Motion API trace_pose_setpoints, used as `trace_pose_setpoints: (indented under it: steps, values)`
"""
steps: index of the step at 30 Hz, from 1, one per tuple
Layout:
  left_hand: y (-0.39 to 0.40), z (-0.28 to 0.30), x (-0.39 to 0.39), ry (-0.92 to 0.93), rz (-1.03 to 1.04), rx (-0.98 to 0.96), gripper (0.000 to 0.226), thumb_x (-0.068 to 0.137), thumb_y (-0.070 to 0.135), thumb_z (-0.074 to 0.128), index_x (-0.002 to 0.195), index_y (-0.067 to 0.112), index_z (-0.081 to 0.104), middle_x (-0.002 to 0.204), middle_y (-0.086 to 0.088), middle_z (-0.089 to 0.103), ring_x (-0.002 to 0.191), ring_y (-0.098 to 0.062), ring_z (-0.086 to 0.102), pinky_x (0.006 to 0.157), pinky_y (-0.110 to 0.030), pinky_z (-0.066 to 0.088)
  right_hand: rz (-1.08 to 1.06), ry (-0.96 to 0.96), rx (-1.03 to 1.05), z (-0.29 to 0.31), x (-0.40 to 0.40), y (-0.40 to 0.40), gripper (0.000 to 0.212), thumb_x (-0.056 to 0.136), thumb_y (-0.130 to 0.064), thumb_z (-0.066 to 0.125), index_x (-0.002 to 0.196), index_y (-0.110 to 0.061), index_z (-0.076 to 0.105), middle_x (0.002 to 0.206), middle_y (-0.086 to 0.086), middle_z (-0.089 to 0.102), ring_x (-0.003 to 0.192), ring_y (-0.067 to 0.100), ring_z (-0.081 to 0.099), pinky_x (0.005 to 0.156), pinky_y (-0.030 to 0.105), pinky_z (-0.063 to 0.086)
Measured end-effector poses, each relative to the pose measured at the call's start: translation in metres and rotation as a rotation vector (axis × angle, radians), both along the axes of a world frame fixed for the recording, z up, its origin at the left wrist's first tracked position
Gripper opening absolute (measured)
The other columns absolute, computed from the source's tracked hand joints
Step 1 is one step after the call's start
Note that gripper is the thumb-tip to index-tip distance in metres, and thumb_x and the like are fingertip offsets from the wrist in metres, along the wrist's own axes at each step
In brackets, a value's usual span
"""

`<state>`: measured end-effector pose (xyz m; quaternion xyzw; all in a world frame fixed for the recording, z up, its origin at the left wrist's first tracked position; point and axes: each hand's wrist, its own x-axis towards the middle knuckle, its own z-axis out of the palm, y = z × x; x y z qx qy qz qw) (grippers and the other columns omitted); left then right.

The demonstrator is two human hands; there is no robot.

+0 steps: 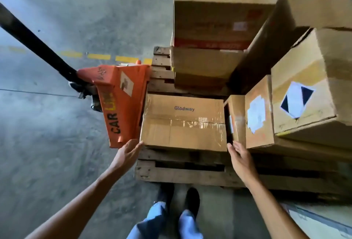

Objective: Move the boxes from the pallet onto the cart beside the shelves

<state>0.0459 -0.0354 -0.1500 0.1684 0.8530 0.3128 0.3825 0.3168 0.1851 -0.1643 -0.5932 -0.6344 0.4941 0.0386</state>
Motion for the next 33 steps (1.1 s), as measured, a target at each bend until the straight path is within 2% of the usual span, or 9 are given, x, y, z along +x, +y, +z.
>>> trace_pose_setpoints:
  steps: [5,8,11,16,20,23,27,31,33]
  values:
    - [0.014,-0.144,-0.033,0.062,0.041,-0.095,0.045,0.096,0.041,0.051,0.118,0.001,0.057,0.098,-0.02,0.062,0.087,-0.03,0.058,0.065,-0.026,0.037,0.017,-0.133,0.027,-0.146,-0.024,0.049,0.058,0.095,-0.045,0.045,0.141,-0.009,0.041,0.146,0.013,0.044,0.133,0.03,0.042,0.107,0.04,0.033]
    - [0.022,-0.223,-0.049,0.086,0.154,-0.119,0.048,0.096,0.046,0.048,0.107,0.001,0.061,0.085,-0.022,0.06,0.082,-0.04,0.058,0.065,-0.037,0.042,-0.051,-0.213,0.09,-0.225,-0.026,0.072,0.061,0.094,-0.047,0.047,0.139,-0.006,0.042,0.142,0.019,0.047,0.13,0.034,0.045,0.106,0.042,0.035]
    - [0.035,-0.279,-0.061,0.033,0.279,-0.093,0.04,0.092,0.052,0.05,0.086,0.014,0.061,0.072,-0.001,0.058,0.067,-0.02,0.051,0.062,-0.032,0.04,-0.1,-0.247,0.113,-0.277,-0.021,0.084,0.067,0.092,-0.05,0.049,0.141,-0.004,0.038,0.143,0.02,0.045,0.131,0.033,0.043,0.107,0.039,0.033]
    - [0.049,-0.313,-0.078,-0.124,0.42,0.051,0.025,0.088,0.052,0.058,0.091,0.028,0.063,0.084,0.01,0.064,0.072,-0.008,0.056,0.065,-0.025,0.046,-0.187,-0.135,0.015,-0.295,-0.012,0.085,0.088,0.074,-0.073,0.054,0.137,-0.012,0.047,0.14,0.005,0.052,0.128,0.02,0.047,0.11,0.035,0.033]
    - [0.034,-0.288,-0.081,-0.212,0.465,0.12,0.02,0.09,0.041,0.061,0.107,0.03,0.062,0.109,0.0,0.065,0.092,-0.013,0.061,0.076,-0.026,0.048,-0.211,0.061,-0.049,-0.251,-0.017,0.084,0.028,0.083,-0.048,0.064,0.106,-0.033,0.064,0.108,-0.017,0.065,0.101,-0.004,0.056,0.104,0.031,0.039]
    - [0.014,-0.239,-0.093,-0.294,0.473,0.181,0.045,0.089,0.038,0.064,0.13,0.022,0.057,0.129,-0.009,0.06,0.112,-0.022,0.058,0.08,-0.028,0.046,-0.171,0.179,0.0,-0.184,-0.035,0.081,0.037,0.086,-0.038,0.063,0.123,-0.036,0.059,0.106,-0.019,0.063,0.099,-0.003,0.056,0.095,0.03,0.041]
    - [0.003,-0.129,-0.103,-0.327,0.473,0.302,0.037,0.093,0.032,0.058,0.129,0.024,0.052,0.123,-0.005,0.062,0.11,-0.021,0.059,0.091,-0.035,0.049,-0.118,0.268,0.084,-0.065,-0.064,0.077,0.045,0.089,-0.031,0.062,0.133,-0.036,0.051,0.105,-0.02,0.063,0.098,-0.003,0.056,0.096,0.033,0.043]
    - [0.001,-0.001,-0.116,-0.255,0.438,0.471,0.027,0.096,0.028,0.054,0.123,0.025,0.054,0.109,0.002,0.065,0.092,-0.01,0.066,0.062,-0.018,0.056,-0.136,0.373,0.277,0.077,-0.078,0.071,0.045,0.088,-0.027,0.064,0.132,-0.025,0.055,0.118,-0.001,0.065,0.098,-0.002,0.062,0.087,0.02,0.05]
    - [0.006,0.064,-0.121,-0.198,0.427,0.571,0.018,0.096,0.024,0.054,0.112,0.032,0.06,0.102,0.009,0.068,0.082,-0.001,0.068,0.059,-0.013,0.054,-0.137,0.444,0.375,0.147,-0.082,0.071,0.046,0.085,-0.032,0.068,0.129,-0.025,0.058,0.121,0.002,0.066,0.109,0.011,0.063,0.1,0.036,0.048]
